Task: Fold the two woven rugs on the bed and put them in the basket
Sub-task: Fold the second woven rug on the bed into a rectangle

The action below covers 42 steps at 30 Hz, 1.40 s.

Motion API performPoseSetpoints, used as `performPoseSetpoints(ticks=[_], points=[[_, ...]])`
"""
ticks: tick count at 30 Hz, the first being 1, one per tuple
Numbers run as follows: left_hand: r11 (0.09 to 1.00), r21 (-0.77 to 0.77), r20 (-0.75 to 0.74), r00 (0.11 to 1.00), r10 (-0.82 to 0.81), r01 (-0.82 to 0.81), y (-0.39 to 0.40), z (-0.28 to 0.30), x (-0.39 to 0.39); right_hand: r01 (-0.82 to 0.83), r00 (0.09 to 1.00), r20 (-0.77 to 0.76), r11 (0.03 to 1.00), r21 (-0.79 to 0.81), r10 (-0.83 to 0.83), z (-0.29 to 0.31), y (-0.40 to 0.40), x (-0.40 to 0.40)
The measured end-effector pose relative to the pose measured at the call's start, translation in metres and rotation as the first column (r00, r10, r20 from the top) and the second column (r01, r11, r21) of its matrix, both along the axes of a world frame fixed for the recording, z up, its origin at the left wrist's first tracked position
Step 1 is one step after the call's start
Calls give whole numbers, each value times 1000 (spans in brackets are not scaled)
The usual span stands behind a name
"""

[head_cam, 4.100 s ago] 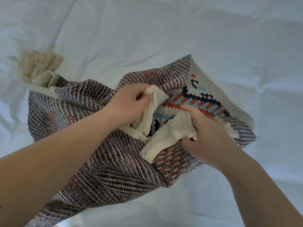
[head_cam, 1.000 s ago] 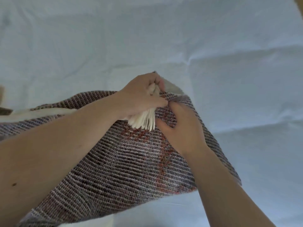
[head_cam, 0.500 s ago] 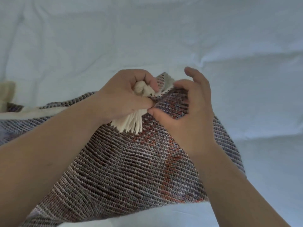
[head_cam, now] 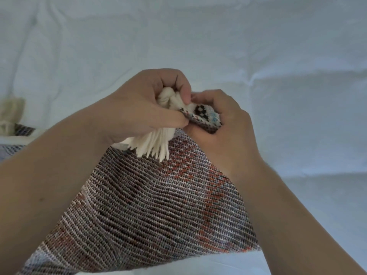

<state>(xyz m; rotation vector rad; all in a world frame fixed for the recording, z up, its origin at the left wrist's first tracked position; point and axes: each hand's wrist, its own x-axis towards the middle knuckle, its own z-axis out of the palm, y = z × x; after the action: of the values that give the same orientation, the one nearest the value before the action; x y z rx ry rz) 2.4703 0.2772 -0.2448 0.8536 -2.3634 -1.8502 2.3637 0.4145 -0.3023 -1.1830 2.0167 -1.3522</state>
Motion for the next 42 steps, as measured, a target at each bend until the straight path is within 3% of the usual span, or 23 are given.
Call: performPoseSetpoints(ticks=[2, 5, 11, 13, 17, 18, 19, 20, 22, 24, 25, 29, 31, 33, 39, 42], points=[[995, -97, 14, 1000, -26, 27, -1, 1, -1, -9, 1000, 30, 999, 33, 8, 3, -3, 0], [948, -319, 6, 1000, -11, 12, -6, 5, -3, 37, 998, -44, 999, 1, -37, 8, -7, 0], [782, -581, -234, 966, 107, -227, 5, 1, -18, 157, 979, 141, 987, -39, -150, 16, -19, -13], [667, -658, -344, 928, 146, -349, 13, -5, -25, 180, 974, 148, 982, -55, -171, 20, -25, -18], [194, -798, -546, 821, 166, -570, 26, -16, -20, 214, 962, 186, 974, -67, -199, 30, -35, -25], [153, -834, -515, 848, 125, -530, 30, -22, -17, 228, 957, 201, 971, -70, -210, 33, -37, -27], [190, -875, -432, 896, 106, -445, 35, -29, -14, 238, 953, 210, 969, -72, -219, 34, -39, -29], [286, -896, -314, 940, 136, -340, 38, -34, -14, 240, 952, 213, 968, -72, -220, 36, -42, -31], [548, -809, -91, 966, 242, -213, 36, -36, -21, 220, 956, 210, 974, -58, -203, 36, -47, -35], [761, -591, -75, 957, 280, -269, 25, -33, -36, 198, 958, 218, 979, -38, -185, 33, -49, -36], [816, -483, -116, 947, 299, -317, 19, -32, -44, 190, 958, 222, 981, -27, -180, 30, -50, -36], [929, -93, -141, 929, 343, -357, 1, -28, -63, 213, 944, 259, 977, -2, -205, 20, -46, -38], [903, 148, -159, 892, 424, -403, -1, -30, -63, 209, 942, 267, 978, 16, -205, 17, -43, -39], [864, 271, -157, 866, 475, -425, -5, -32, -61, 204, 941, 268, 978, 35, -205, 14, -42, -38], [898, 256, -146, 903, 403, -359, -8, -32, -66, 241, 947, 206, 969, 56, -247, 8, -40, -38], [939, 70, -195, 919, 344, -337, -8, -28, -65, 247, 947, 204, 969, 32, -248, 12, -42, -41]])
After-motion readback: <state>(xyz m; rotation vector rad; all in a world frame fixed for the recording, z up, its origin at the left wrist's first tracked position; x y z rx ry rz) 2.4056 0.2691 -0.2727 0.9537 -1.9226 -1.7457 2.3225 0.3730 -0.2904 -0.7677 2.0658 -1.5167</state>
